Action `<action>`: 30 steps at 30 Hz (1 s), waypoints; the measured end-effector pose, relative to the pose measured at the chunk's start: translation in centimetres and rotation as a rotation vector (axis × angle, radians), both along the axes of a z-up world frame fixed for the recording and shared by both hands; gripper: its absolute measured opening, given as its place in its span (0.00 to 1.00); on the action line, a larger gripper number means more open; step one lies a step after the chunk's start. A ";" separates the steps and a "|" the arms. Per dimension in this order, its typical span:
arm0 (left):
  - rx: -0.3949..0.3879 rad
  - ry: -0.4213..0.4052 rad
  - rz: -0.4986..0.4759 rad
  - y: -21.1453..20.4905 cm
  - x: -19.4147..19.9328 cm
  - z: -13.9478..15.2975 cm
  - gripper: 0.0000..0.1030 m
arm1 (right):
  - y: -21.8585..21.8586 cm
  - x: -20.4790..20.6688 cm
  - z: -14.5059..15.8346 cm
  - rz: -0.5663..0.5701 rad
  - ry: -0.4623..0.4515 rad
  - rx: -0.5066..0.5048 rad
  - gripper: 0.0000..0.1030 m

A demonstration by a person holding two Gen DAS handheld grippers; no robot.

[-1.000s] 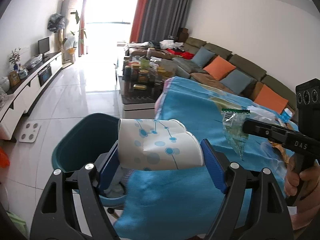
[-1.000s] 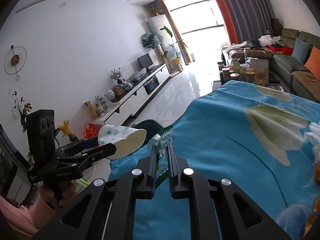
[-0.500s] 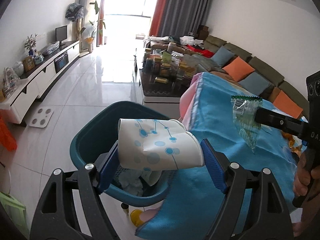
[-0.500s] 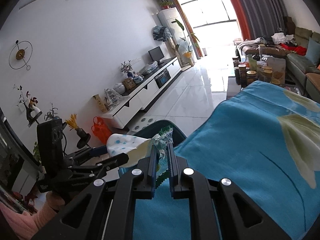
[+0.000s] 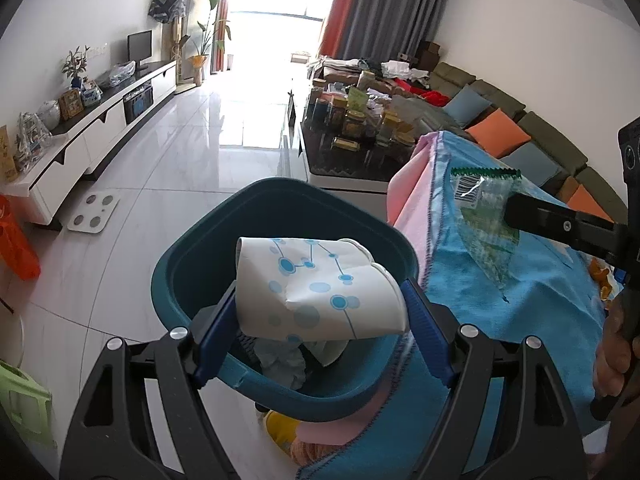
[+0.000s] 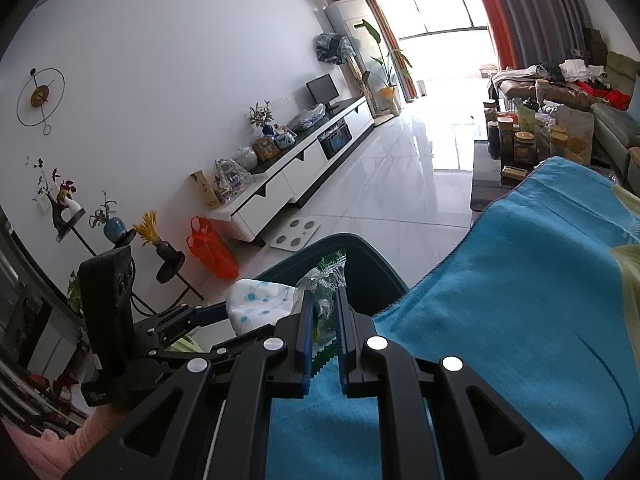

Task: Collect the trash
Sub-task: 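Open the left gripper over the bin while the right gripper releases the clear packet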

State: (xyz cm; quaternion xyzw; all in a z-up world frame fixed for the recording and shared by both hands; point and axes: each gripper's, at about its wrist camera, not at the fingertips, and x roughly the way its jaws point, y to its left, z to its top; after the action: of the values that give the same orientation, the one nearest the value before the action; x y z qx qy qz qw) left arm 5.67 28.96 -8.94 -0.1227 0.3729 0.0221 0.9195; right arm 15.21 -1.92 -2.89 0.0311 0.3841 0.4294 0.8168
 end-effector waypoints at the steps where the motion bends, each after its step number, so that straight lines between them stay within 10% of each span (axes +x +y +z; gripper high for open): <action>1: 0.001 0.005 0.003 0.1 0.2 -0.1 0.76 | 0.3 0.2 -0.2 0.002 0.007 -0.003 0.09; 30: -0.019 0.087 0.067 1.7 4.0 -3.6 0.76 | 5.2 2.9 -3.0 -0.017 0.117 -0.088 0.20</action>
State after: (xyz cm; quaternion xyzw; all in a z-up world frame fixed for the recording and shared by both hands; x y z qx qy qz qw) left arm 9.66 30.70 -12.49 -0.1427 0.4083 0.0546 0.9000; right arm 18.09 3.31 -5.89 0.0232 0.4494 0.4028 0.7970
